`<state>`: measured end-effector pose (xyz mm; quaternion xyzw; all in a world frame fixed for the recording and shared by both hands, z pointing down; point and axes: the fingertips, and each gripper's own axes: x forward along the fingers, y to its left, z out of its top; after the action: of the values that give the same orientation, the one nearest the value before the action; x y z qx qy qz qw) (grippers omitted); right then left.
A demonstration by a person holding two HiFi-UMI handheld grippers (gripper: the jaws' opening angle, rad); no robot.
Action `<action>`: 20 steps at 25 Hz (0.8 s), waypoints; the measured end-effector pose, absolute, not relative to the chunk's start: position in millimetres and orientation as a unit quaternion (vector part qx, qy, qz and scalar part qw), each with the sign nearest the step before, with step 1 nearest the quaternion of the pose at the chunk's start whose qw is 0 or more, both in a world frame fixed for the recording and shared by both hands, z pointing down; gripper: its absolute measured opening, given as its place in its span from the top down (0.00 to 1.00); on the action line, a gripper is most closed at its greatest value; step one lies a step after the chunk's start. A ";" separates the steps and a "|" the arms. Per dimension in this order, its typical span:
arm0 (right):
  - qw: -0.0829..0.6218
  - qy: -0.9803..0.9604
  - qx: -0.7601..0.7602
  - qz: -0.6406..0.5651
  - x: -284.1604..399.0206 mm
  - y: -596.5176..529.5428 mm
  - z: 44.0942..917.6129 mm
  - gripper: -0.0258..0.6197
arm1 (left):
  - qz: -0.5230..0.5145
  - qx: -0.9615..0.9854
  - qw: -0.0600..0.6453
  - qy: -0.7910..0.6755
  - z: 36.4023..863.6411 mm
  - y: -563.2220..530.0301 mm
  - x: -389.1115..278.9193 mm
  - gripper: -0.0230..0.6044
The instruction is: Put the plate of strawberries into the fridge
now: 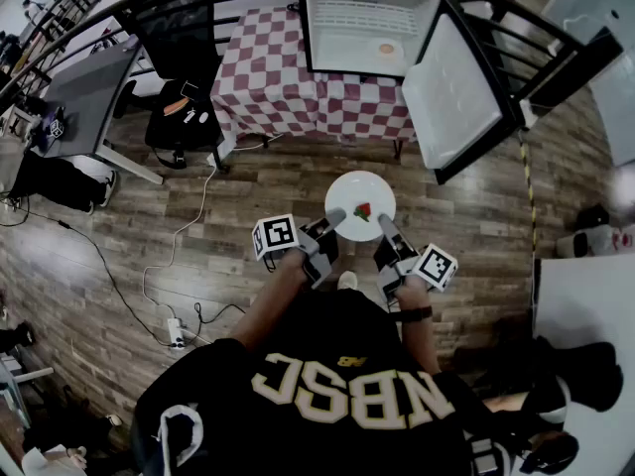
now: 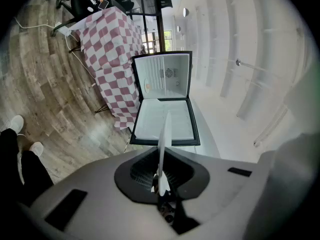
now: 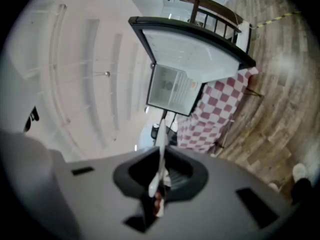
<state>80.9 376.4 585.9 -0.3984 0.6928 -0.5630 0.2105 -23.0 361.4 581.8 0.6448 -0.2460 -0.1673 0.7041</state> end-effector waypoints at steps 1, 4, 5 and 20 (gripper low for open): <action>0.210 0.696 -0.398 -0.560 83.6 374.6 585.4 0.89 | -0.161 0.651 0.699 -0.249 583.1 358.6 -20.9 0.91; 0.212 0.697 -0.398 -0.558 93.7 370.4 586.1 0.89 | -0.149 0.662 0.690 -0.252 584.9 352.4 -11.2 0.91; 0.213 0.697 -0.397 -0.558 97.8 369.6 586.9 0.89 | -0.148 0.662 0.689 -0.253 586.0 351.7 -6.7 0.91; 0.221 0.750 -0.354 -0.513 132.2 353.4 581.2 0.89 | -0.152 0.639 0.708 -0.258 599.1 349.2 40.7 0.91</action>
<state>132.2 353.4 581.2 -0.3542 0.7500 -0.5129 0.2214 40.7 349.2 599.1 0.6392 -0.2584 -0.1519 0.7082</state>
